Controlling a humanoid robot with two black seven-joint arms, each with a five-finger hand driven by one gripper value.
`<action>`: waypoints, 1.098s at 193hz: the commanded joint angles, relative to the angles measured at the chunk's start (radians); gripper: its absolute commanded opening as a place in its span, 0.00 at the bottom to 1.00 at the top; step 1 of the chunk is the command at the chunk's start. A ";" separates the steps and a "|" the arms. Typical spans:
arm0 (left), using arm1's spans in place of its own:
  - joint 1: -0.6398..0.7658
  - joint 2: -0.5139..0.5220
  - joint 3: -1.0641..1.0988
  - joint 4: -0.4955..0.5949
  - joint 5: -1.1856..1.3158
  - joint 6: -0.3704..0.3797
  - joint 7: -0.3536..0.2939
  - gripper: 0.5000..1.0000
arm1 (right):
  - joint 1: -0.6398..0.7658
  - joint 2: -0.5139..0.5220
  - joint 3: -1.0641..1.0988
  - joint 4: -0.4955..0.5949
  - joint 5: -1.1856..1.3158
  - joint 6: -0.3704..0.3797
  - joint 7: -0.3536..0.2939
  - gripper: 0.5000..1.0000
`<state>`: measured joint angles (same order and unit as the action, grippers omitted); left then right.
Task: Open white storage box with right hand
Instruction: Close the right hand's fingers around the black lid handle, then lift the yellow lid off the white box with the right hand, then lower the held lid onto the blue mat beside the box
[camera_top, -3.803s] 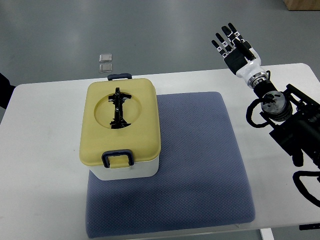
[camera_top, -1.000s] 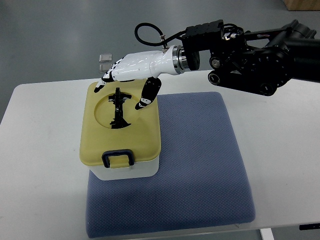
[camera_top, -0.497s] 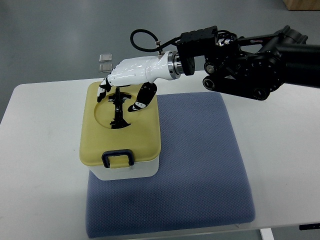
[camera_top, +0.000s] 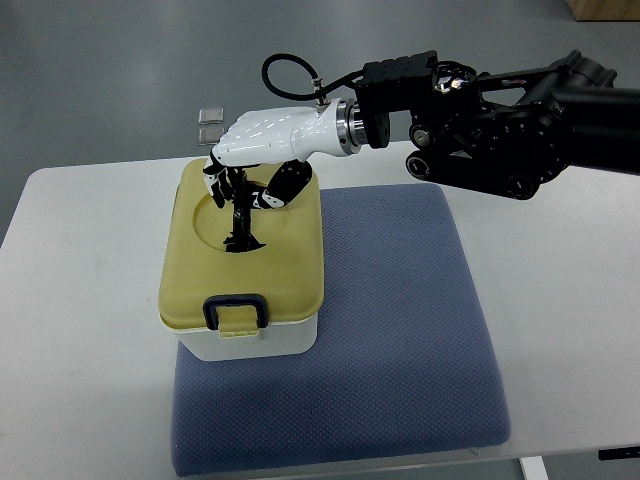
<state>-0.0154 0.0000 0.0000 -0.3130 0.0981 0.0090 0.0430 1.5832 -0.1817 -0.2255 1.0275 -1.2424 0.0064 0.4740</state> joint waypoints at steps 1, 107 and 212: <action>0.000 0.000 0.000 0.000 0.000 0.000 0.000 1.00 | 0.004 -0.004 0.002 0.000 0.001 0.000 0.002 0.05; 0.000 0.000 0.000 -0.001 0.000 0.000 0.000 1.00 | 0.139 -0.193 0.009 0.017 0.017 0.046 0.021 0.01; 0.000 0.000 0.001 -0.001 0.000 -0.004 0.000 1.00 | 0.011 -0.506 -0.138 0.008 0.000 0.018 0.075 0.04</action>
<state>-0.0154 0.0000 0.0016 -0.3145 0.0981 0.0050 0.0429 1.6393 -0.6556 -0.3357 1.0407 -1.2405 0.0455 0.5431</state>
